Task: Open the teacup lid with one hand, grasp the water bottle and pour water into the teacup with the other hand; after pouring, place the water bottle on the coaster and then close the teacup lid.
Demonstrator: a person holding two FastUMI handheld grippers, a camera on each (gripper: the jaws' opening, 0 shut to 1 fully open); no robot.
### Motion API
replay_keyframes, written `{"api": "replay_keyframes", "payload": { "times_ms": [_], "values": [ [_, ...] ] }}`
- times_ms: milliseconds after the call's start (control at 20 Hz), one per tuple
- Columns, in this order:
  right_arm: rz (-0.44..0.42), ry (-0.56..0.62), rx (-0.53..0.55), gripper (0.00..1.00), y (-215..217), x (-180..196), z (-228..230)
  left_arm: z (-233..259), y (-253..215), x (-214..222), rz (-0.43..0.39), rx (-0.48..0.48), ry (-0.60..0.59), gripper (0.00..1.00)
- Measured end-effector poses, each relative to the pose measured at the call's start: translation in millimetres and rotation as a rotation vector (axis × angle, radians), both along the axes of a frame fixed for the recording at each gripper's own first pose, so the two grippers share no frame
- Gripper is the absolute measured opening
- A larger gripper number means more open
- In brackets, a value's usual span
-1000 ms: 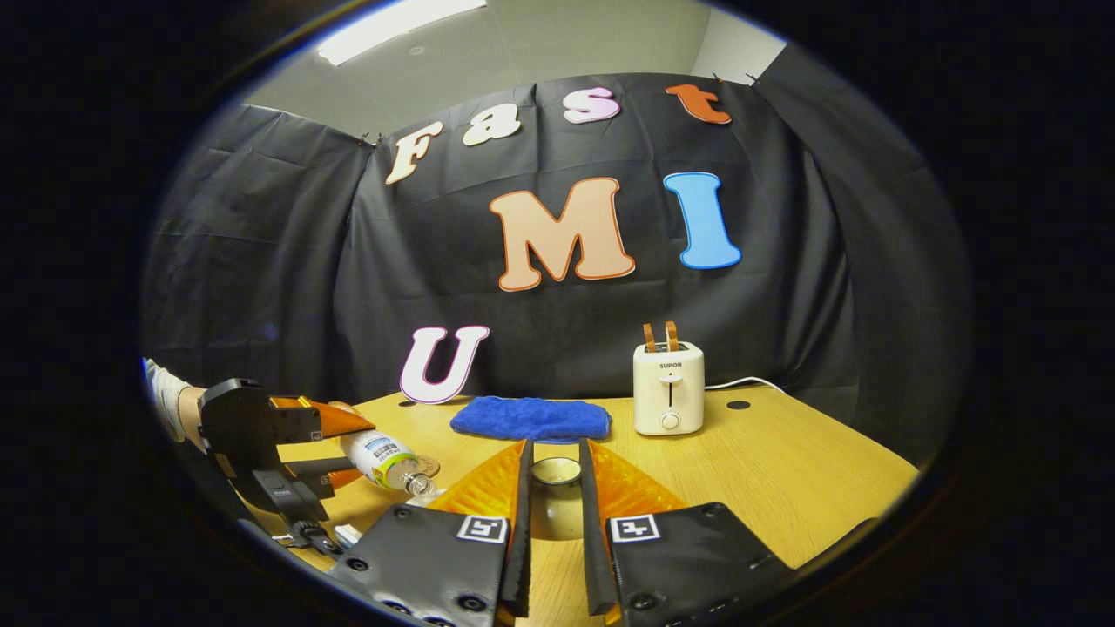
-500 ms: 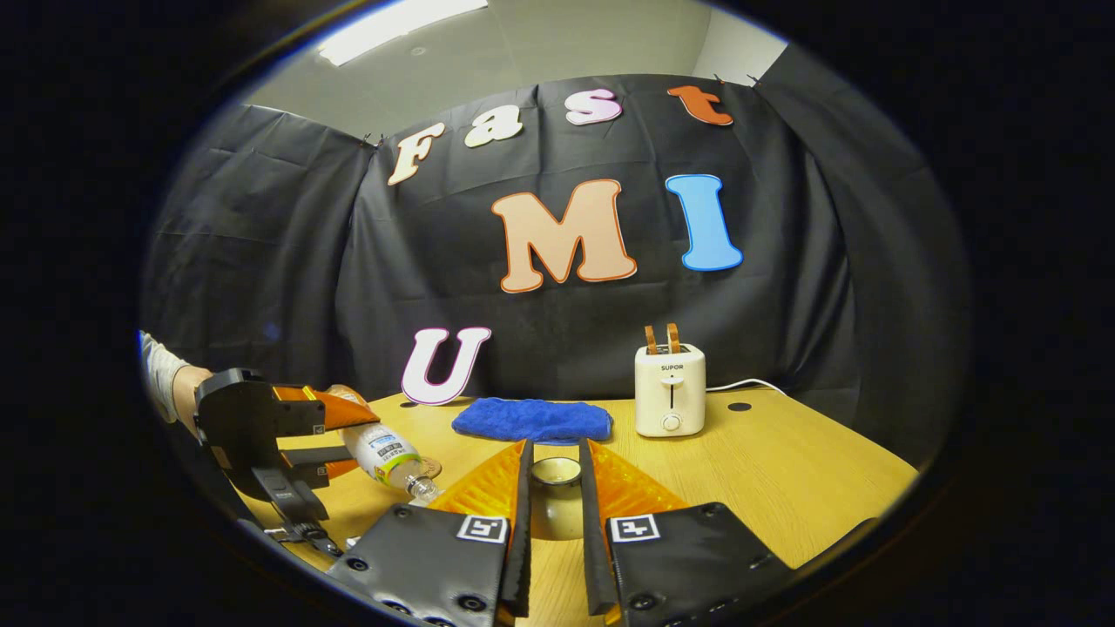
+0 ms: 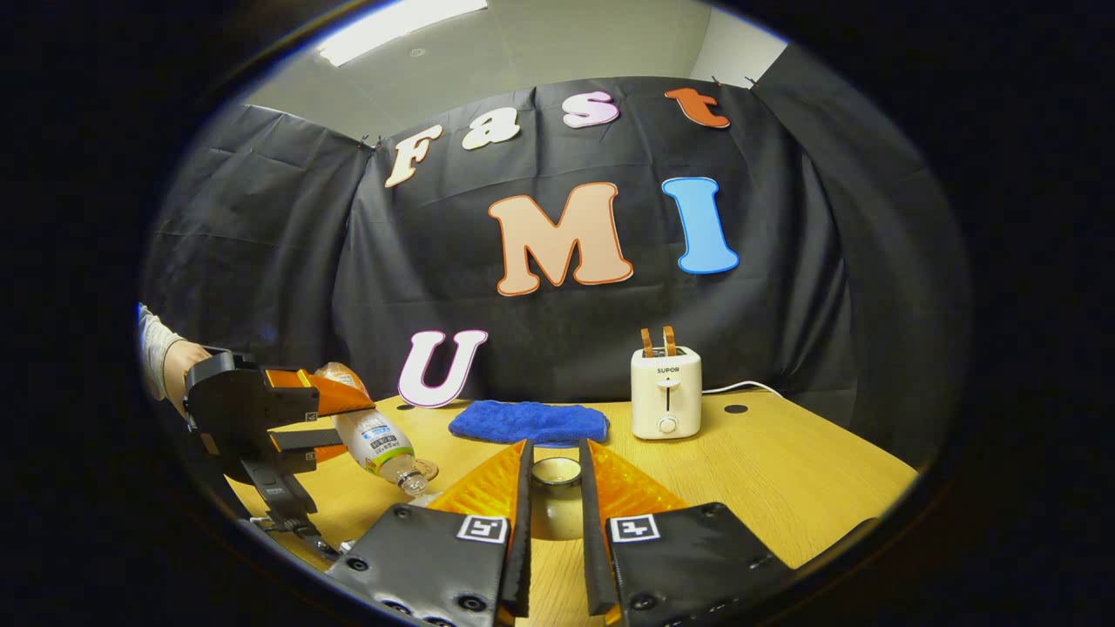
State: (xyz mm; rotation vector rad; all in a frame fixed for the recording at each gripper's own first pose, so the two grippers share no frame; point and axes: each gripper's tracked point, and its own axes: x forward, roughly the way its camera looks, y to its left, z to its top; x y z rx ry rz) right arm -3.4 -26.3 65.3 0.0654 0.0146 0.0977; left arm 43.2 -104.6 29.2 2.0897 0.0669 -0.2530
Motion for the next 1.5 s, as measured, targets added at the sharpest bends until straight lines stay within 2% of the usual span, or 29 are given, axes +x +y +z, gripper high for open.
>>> {"api": "replay_keyframes", "payload": {
  "times_ms": [400,750,850,1250,1350,1450,1500],
  "values": [
    [-0.001,-0.003,-0.024,0.28,1.9,-0.8,0.3,11.9,-12.0,0.6,-0.024,0.053,-0.02,0.55],
    [-0.006,-0.005,-0.021,0.27,-0.2,0.0,1.5,1.8,-9.8,0.9,-0.02,0.002,0.006,0.55],
    [-0.005,-0.005,-0.022,0.29,1.2,-1.4,1.7,-11.9,-5.4,1.8,-0.013,-0.016,0.03,0.54],
    [-0.003,0.005,-0.025,0.28,2.9,1.5,-2.9,-32.7,-2.6,-1.9,0.0,-0.142,0.087,0.55],
    [-0.004,0.005,-0.025,0.28,1.9,2.0,-2.3,-33.1,-9.9,-2.8,-0.024,-0.22,0.089,0.55],
    [-0.008,0.004,-0.023,0.27,-0.2,1.4,-2.4,-34.0,-6.9,-3.7,0.004,-0.313,0.1,0.54],
    [-0.009,0.004,-0.021,0.29,-0.7,1.5,-3.1,-35.2,-8.7,-4.5,0.009,-0.368,0.105,0.55]
  ]
}}
